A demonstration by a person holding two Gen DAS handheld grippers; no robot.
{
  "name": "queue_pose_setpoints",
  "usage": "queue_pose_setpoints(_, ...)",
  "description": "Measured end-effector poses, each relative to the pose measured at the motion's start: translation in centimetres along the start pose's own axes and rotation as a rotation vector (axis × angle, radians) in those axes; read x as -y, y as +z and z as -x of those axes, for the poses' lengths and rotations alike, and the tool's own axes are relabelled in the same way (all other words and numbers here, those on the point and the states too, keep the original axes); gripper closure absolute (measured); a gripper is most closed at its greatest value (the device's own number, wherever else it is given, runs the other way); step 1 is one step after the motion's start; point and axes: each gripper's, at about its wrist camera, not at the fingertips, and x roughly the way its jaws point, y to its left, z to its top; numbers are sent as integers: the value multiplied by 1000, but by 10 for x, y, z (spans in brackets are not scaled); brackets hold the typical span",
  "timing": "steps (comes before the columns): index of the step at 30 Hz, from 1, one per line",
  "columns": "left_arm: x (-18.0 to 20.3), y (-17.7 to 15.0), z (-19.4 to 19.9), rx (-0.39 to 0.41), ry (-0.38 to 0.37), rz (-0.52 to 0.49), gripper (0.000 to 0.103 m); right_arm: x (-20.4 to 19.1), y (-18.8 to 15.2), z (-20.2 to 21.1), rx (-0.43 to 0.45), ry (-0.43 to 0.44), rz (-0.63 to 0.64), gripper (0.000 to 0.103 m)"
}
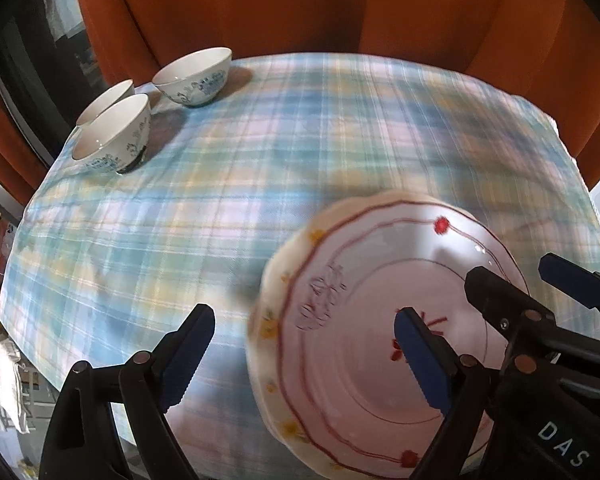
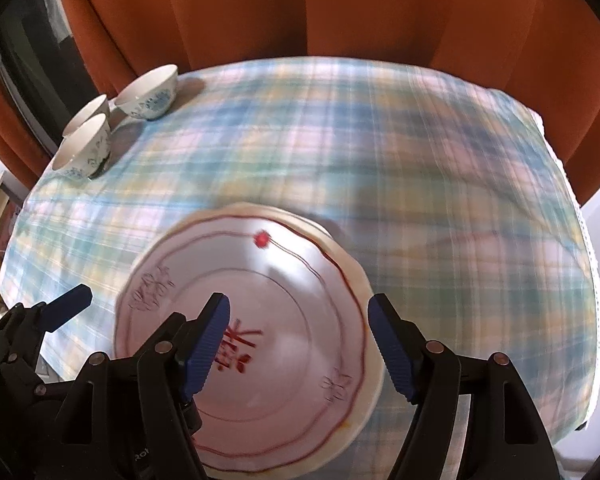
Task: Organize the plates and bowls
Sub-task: 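Lower the red-pattern plate onto the stack and open both grippers, then move both grippers to the plain white plate among the bowls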
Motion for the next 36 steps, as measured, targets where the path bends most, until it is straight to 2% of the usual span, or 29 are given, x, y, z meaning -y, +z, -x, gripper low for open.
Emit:
queue_pose_setpoints(7,-35,12,2,29,-20,-22,13,-33,11,0,20,-1,-17,28)
queue_pose_setpoints(13,-72,24,0,26,-88,-95,13,-74,20,-3,25,-38,-58,28)
queue_pose_setpoints(17,-102,31,-1,35,-94,-140,13,-106,27,-7,25,-33,-104,28)
queue_pose_setpoints(27,-186,52,-12,59,-121,-164,13,-191,52,-25,43,-35,-183,28)
queue_pose_setpoints(30,-212,61,-17,51,-140,-150,13,-215,62,-32,51,-53,-169,25)
queue_pose_setpoints(36,-246,89,-18,82,-125,-157,13,-252,90,-39,60,-61,-152,24)
